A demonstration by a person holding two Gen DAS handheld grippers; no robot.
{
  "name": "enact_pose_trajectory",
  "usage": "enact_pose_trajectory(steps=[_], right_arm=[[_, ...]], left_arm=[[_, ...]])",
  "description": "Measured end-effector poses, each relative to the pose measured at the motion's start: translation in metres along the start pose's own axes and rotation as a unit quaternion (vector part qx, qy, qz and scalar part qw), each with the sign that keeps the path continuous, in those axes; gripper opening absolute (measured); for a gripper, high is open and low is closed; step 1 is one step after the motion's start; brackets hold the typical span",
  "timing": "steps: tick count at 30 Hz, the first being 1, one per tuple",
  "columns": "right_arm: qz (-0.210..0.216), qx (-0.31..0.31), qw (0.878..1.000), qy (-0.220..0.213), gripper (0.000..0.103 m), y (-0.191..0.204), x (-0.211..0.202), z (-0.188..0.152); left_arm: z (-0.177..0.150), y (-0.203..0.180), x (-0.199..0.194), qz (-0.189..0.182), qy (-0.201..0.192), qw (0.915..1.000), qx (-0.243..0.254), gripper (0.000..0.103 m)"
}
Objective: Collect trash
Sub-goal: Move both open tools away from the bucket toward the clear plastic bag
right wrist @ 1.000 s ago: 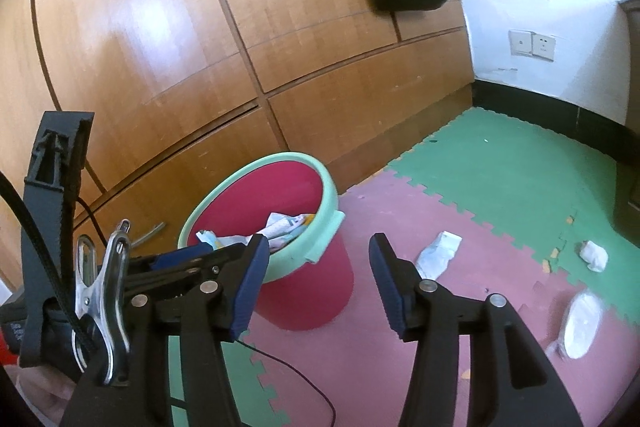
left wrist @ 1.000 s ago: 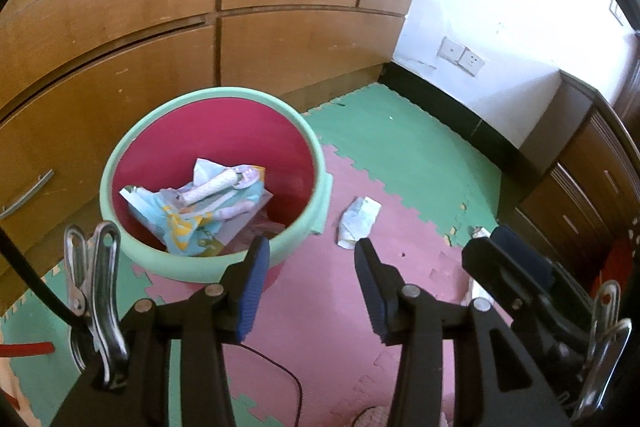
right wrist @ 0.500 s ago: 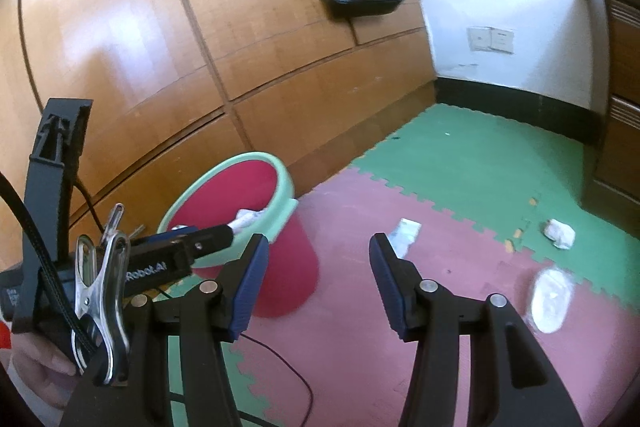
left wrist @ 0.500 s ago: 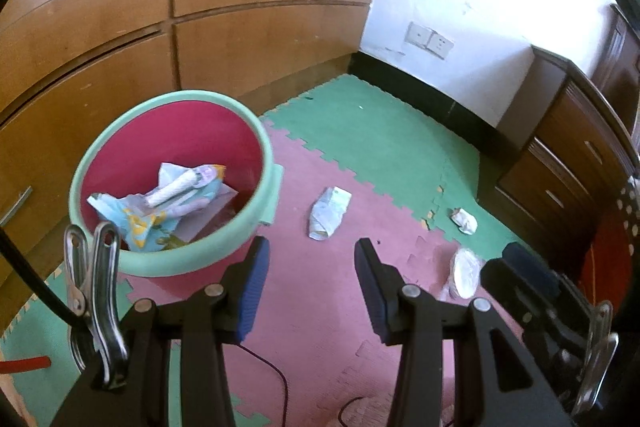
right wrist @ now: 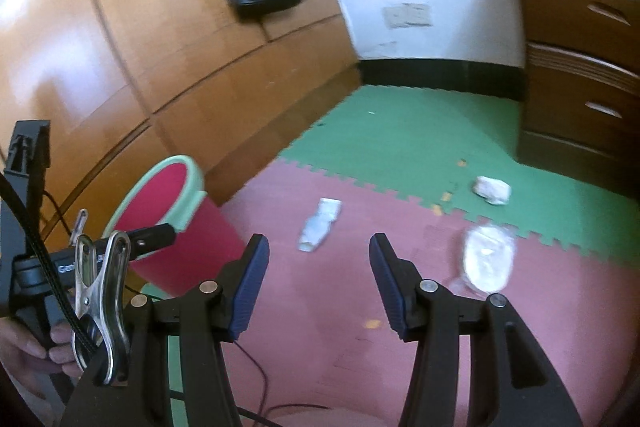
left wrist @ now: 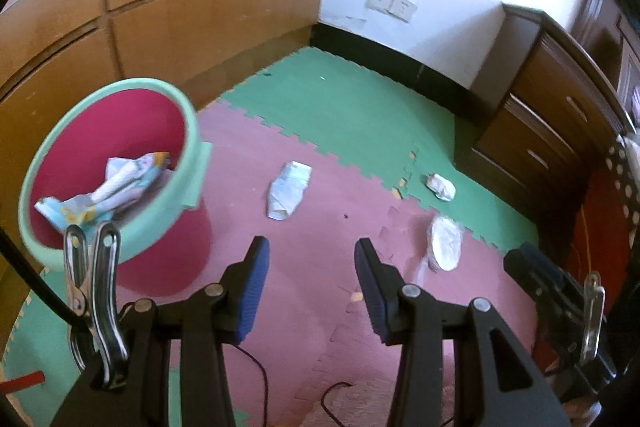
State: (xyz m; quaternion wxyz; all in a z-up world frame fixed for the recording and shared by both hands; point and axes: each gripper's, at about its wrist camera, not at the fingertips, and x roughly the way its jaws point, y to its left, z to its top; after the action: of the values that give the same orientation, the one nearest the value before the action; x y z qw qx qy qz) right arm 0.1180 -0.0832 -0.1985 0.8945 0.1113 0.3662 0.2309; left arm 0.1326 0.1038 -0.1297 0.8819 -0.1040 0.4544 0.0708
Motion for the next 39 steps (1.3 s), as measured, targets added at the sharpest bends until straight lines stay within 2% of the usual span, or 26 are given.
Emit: enact_pose_trajectory(steps=[8, 12, 20, 31, 39], right_arm=[[-0.048, 0.053, 0.997, 0.010, 0.053, -0.056, 0.001, -0.009], [-0.065, 0.073, 0.995, 0.017, 0.053, -0.078, 0.004, -0.014], [-0.090, 0.105, 0.990, 0.032, 0.053, -0.116, 0.014, -0.025], [-0.115, 0.162, 0.979, 0.053, 0.053, -0.172, 0.038, -0.042], [-0.121, 0.189, 0.971, 0.076, 0.053, -0.206, 0.065, -0.054]], left_arm=[[-0.003, -0.046, 0.030, -0.029, 0.026, 0.9980, 0.050, 0.046], [-0.008, -0.072, 0.049, -0.042, 0.044, 0.9946, 0.084, 0.046], [-0.015, -0.113, 0.093, -0.067, 0.077, 0.9873, 0.122, 0.046], [-0.015, -0.161, 0.164, -0.115, 0.117, 0.9762, 0.142, 0.046], [-0.017, -0.179, 0.219, -0.135, 0.144, 0.9713, 0.133, 0.046]])
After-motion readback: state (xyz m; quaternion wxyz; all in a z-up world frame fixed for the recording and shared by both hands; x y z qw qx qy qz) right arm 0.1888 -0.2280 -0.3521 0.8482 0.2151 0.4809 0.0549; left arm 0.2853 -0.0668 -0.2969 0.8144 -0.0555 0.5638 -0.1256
